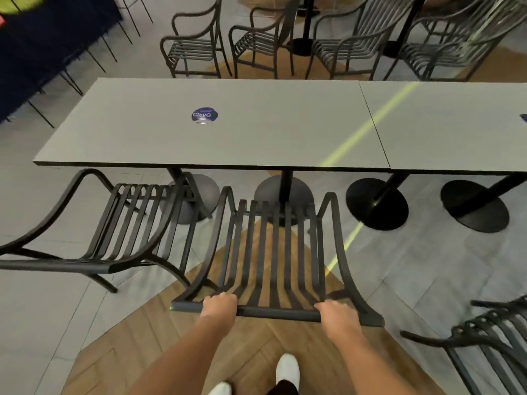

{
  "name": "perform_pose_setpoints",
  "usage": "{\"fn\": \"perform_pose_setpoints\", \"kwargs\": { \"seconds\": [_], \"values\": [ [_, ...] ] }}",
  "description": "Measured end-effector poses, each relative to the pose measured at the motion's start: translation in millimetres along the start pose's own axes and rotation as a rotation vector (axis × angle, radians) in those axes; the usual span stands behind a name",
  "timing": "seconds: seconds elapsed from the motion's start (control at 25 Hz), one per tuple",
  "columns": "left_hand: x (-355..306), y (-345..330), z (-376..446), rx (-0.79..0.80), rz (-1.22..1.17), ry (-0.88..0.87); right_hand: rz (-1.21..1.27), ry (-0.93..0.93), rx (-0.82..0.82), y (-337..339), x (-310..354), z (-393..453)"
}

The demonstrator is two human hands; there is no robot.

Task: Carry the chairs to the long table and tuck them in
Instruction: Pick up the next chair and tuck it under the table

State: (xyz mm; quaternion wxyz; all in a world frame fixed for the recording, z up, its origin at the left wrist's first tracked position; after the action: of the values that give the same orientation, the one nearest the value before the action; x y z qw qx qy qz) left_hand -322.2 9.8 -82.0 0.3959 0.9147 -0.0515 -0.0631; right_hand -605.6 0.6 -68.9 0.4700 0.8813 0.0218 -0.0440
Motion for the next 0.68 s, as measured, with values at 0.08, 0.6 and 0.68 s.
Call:
{"fn": "perform_pose_setpoints", "kwargs": {
  "seconds": [0.08,0.6,0.68],
  "values": [
    [-11,10,12,0.012,-0.002,0.008,-0.025,0.007,0.005,8,-12,15],
    [-37,53,58,-0.057,-0.084,0.060,-0.073,0.056,-0.018,41,-46,84],
    [-40,58,53,-0.074,-0.099,0.046,-0.063,0.062,0.010,43,-48,88]
  ]
}}
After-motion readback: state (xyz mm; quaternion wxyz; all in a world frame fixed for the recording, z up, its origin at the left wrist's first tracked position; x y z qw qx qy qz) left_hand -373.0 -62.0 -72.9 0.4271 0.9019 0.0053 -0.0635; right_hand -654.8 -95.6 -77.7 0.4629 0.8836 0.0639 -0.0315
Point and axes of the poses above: each hand's wrist, its own z-axis towards the middle knuckle, its own y-axis out of the back of the hand, x = y × z, the point moved 1 cm from there along z, towards the middle knuckle, and after that the axes turned 10 degrees about -y, right-handed, at the moved point
